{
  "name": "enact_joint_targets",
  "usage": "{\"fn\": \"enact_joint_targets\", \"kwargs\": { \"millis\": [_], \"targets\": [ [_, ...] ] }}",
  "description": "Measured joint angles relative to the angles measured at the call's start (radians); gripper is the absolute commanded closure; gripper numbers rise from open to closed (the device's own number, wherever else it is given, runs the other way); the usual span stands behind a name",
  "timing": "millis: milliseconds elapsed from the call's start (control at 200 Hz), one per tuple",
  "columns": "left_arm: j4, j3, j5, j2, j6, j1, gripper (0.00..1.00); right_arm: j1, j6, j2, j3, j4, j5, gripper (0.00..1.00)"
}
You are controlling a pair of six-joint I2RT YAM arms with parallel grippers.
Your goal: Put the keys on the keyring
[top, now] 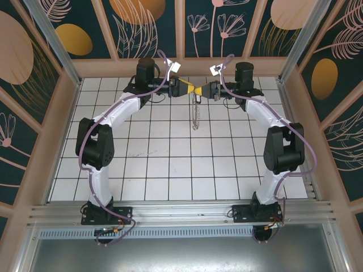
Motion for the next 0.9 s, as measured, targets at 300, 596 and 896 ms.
{"fn": "enact_joint_targets", "kwargs": {
  "millis": [300,596,896],
  "targets": [
    [0.000,0.000,0.000,0.002,0.007,0.000,0.63,0.000,0.000,0.000,0.000,0.000,0.000,1.00],
    [0.001,0.000,0.001,0.014,0.007,0.000,0.69,0.000,0.000,0.000,0.000,0.000,0.000,1.00],
    [0.033,-0.002,0.033,0.019,-0.016,0.000,0.76,0.003,0.001,0.000,0.000,0.002,0.000,1.00]
  ]
}}
